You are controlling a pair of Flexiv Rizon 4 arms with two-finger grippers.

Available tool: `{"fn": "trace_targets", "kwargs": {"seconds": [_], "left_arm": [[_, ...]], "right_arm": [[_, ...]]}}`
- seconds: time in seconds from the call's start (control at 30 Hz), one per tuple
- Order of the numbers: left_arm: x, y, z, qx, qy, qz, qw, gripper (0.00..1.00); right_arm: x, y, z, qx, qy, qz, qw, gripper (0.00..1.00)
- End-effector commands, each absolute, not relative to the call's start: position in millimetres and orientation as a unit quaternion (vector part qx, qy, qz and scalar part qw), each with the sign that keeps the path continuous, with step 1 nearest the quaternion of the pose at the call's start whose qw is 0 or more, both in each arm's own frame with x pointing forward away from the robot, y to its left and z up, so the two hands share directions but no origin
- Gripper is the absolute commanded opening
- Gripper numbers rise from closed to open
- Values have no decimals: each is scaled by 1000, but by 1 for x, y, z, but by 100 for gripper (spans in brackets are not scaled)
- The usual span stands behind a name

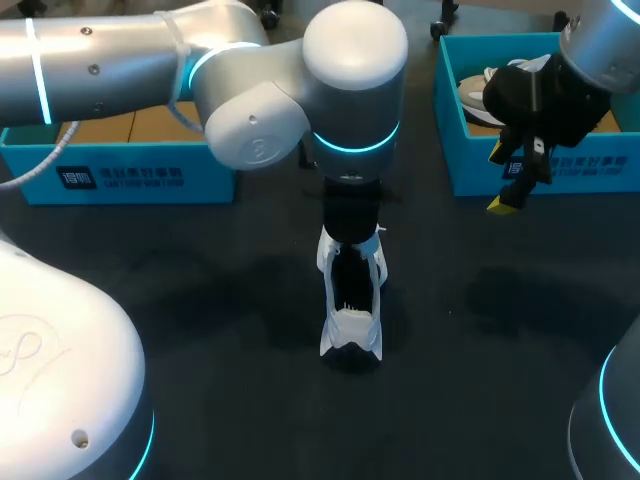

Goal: Take the shoe out of the shoebox, open the shoe tongue, remove and reinsert the insole, then place the shoe into the shoebox

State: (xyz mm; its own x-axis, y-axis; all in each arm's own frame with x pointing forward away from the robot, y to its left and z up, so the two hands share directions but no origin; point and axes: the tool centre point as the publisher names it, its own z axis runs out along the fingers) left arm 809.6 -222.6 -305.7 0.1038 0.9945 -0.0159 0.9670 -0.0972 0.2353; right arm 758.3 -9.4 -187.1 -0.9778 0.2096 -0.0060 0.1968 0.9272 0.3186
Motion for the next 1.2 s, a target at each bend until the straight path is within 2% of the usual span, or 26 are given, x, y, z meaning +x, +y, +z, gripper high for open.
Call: {"fn": "trace_targets", "kwargs": {"seconds": [0.03, 0.8, 1.2], "left_arm": [[798, -219, -306, 739, 663, 70, 98, 33], [747, -211, -331, 737, 671, 54, 64, 31], [752, -215, -319, 705, 702, 60, 77, 29]], "right_arm": [[759, -8, -188, 104, 982, 159, 19, 100], [759, -8, -188, 104, 982, 159, 19, 100], [759, -8, -188, 104, 982, 159, 19, 100]]}}
